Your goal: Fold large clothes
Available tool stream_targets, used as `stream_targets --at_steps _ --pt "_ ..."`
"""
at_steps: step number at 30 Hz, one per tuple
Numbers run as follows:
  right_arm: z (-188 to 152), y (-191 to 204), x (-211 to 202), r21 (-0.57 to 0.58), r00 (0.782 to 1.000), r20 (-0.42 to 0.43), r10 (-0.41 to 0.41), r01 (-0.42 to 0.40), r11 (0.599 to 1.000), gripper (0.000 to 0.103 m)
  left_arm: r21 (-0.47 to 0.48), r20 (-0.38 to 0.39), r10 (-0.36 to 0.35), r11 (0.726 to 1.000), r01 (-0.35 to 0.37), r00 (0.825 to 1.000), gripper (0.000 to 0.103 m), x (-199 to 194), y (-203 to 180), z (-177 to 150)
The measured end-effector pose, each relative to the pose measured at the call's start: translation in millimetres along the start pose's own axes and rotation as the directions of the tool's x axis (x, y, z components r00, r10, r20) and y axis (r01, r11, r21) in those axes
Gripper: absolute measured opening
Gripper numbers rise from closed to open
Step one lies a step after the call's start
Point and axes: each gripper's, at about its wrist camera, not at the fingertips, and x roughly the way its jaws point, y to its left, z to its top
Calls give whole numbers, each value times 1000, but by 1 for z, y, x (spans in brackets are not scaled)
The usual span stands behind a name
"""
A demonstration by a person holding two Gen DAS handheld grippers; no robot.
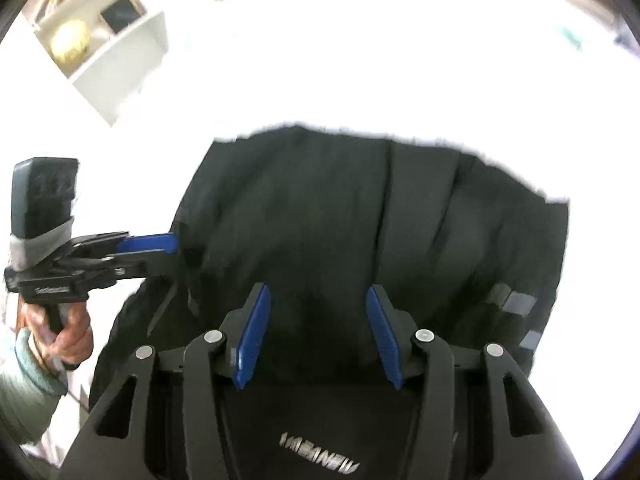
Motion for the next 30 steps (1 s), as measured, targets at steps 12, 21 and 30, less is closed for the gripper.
stream_targets --at_steps 12,21,30 --pt "-8 -41 112 -2 997 -41 -63 63 998 54 -61 -12 59 996 -60 998 38 81 63 -49" --pt "-54 -28 30 32 984 176 -18 13 999 55 43 127 44 998 -50 991 38 13 17 -56" --pt "-136 34 -129 30 948 306 -84 79 996 64 130 221 62 987 -92 973 42 -122 -69 -135"
